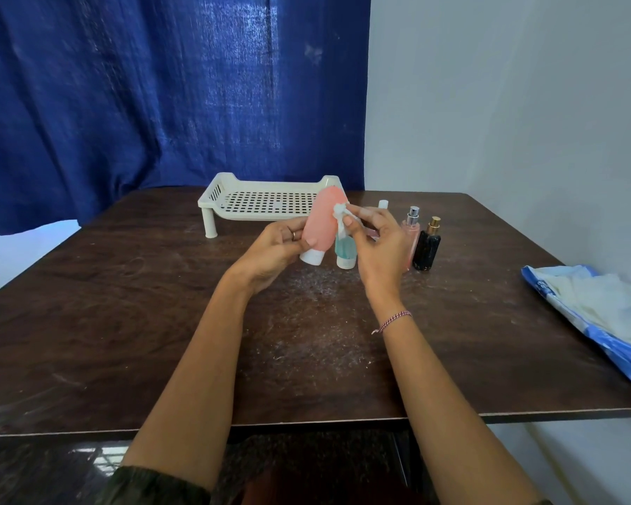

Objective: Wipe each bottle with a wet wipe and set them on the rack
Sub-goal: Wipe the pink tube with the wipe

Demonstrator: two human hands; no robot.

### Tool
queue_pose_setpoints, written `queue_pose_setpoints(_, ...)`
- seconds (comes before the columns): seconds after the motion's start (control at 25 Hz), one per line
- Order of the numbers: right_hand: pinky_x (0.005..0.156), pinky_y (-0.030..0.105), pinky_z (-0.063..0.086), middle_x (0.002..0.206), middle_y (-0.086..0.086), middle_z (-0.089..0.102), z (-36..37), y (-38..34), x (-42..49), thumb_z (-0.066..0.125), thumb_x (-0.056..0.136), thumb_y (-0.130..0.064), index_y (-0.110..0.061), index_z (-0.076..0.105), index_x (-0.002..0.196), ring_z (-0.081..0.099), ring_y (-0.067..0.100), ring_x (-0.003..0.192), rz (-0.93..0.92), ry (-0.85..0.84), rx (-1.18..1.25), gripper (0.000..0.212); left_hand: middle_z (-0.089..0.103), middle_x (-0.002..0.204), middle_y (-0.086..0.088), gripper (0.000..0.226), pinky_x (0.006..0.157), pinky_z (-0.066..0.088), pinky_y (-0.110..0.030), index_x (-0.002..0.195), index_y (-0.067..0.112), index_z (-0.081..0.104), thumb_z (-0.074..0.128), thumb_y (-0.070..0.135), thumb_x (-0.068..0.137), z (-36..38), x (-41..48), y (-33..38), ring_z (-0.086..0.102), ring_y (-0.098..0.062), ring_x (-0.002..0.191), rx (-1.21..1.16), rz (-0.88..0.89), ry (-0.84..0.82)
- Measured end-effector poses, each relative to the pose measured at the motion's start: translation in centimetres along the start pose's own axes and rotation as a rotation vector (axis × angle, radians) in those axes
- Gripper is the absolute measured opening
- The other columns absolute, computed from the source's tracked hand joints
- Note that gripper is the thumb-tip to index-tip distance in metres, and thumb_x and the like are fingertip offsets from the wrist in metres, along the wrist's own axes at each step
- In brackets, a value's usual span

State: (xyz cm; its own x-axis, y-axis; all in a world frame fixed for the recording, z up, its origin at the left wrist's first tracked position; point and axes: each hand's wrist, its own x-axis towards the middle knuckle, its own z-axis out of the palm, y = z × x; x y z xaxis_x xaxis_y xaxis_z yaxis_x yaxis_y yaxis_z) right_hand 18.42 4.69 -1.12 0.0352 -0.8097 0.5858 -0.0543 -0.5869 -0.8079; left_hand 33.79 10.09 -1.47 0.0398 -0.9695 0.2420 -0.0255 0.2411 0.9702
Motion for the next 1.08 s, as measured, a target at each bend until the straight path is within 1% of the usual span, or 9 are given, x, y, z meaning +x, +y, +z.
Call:
queue_pose_setpoints(0.12, 0.089, 0.032, 0.053, 0.116, 0.003, 0.065, 0.5, 0.2, -0.4, 0.068, 0.082, -0.021, -0.011, 0.068, 0.108, 0.058, 0.013, 0.109, 0.028, -0.057, -0.036, 0.028, 0.064, 0.122, -0.005, 0.04, 0.091, 0.051, -0.024, 0.132, 0.004, 0.047, 0.05, 0.0, 0.092, -0.3, 0.1, -0.2, 0.059, -0.017, 0.116, -0.133, 0.021, 0.008)
queue_pose_setpoints(0.24, 0.088, 0.031, 0.053, 0.115, 0.002, 0.066, 0.7, 0.2, -0.6, 0.069, 0.081, -0.02, -0.012, 0.069, 0.107, 0.059, 0.011, 0.109, 0.023, -0.097, -0.038, 0.027, 0.063, 0.123, -0.005, 0.04, 0.095, 0.051, -0.027, 0.133, 0.003, 0.045, 0.046, -0.001, 0.093, -0.4, 0.2, -0.2, 0.061, -0.016, 0.114, -0.253, 0.039, 0.031)
queue_pose_setpoints(0.48, 0.077, 0.01, 0.048, 0.113, -0.001, 0.066, 1.3, 0.1, -1.1, 0.07, 0.081, -0.018, -0.016, 0.069, 0.104, 0.057, 0.003, 0.098, 0.022, -0.154, -0.04, 0.023, 0.05, 0.136, -0.021, 0.051, 0.097, 0.05, -0.035, 0.14, -0.001, 0.034, 0.047, 0.004, 0.092, -0.5, 0.4, 0.2, 0.053, -0.028, 0.124, -0.447, 0.054, 0.131)
queue_pose_setpoints(0.64, 0.074, 0.0, 0.044, 0.113, -0.002, 0.062, 1.6, 0.2, -1.3, 0.071, 0.08, -0.014, -0.013, 0.068, 0.101, 0.05, 0.001, 0.105, -0.064, -0.116, -0.027, 0.021, 0.049, 0.137, -0.021, 0.045, 0.088, 0.055, -0.036, 0.142, -0.002, 0.031, 0.038, 0.003, 0.098, 0.0, 0.4, 0.2, 0.059, -0.026, 0.113, -0.55, 0.023, 0.217)
queue_pose_setpoints(0.68, 0.076, 0.002, 0.046, 0.114, 0.0, 0.061, 1.7, 0.2, -1.4, 0.071, 0.08, -0.013, -0.011, 0.068, 0.1, 0.049, 0.001, 0.107, -0.098, -0.105, -0.031, 0.02, 0.05, 0.136, -0.021, 0.043, 0.084, 0.057, -0.036, 0.142, -0.003, 0.031, 0.036, 0.003, 0.099, 0.3, 0.5, 0.2, 0.061, -0.024, 0.109, -0.578, 0.009, 0.235)
queue_pose_setpoints(0.8, 0.086, 0.026, 0.054, 0.112, 0.004, 0.058, 2.0, 0.1, -1.7, 0.07, 0.081, -0.01, -0.008, 0.066, 0.099, 0.046, -0.001, 0.109, -0.19, -0.067, -0.056, 0.019, 0.057, 0.124, -0.02, 0.041, 0.077, 0.059, -0.034, 0.14, -0.006, 0.032, 0.034, 0.004, 0.1, 1.0, 0.5, 0.1, 0.064, -0.024, 0.102, -0.683, -0.033, 0.267)
queue_pose_setpoints(0.84, 0.087, 0.028, 0.054, 0.111, 0.004, 0.057, 2.1, 0.1, -1.8, 0.07, 0.081, -0.009, -0.008, 0.065, 0.098, 0.045, -0.003, 0.109, -0.224, -0.052, -0.071, 0.018, 0.059, 0.12, -0.019, 0.041, 0.076, 0.059, -0.035, 0.139, -0.008, 0.032, 0.034, 0.004, 0.1, 1.2, 0.5, 0.1, 0.064, -0.026, 0.101, -0.723, -0.042, 0.27)
queue_pose_setpoints(0.96, 0.089, 0.011, 0.045, 0.11, 0.005, 0.057, 2.2, 0.1, -2.0, 0.07, 0.08, -0.007, -0.008, 0.064, 0.098, 0.042, -0.005, 0.108, -0.309, -0.037, -0.153, 0.018, 0.059, 0.117, -0.022, 0.04, 0.076, 0.059, -0.035, 0.137, -0.012, 0.033, 0.034, 0.004, 0.1, 1.6, 0.4, 0.2, 0.062, -0.028, 0.101, -0.798, -0.053, 0.277)
queue_pose_setpoints(1.08, 0.093, 0.007, 0.038, 0.11, 0.007, 0.059, 2.3, 0.1, -2.2, 0.069, 0.081, -0.006, -0.008, 0.065, 0.098, 0.051, 0.008, 0.109, -0.33, -0.096, -0.189, 0.018, 0.058, 0.121, -0.024, 0.04, 0.079, 0.058, -0.036, 0.136, -0.013, 0.034, 0.034, 0.003, 0.099, 1.6, 0.4, 0.5, 0.062, -0.028, 0.102, -0.856, -0.049, 0.29)
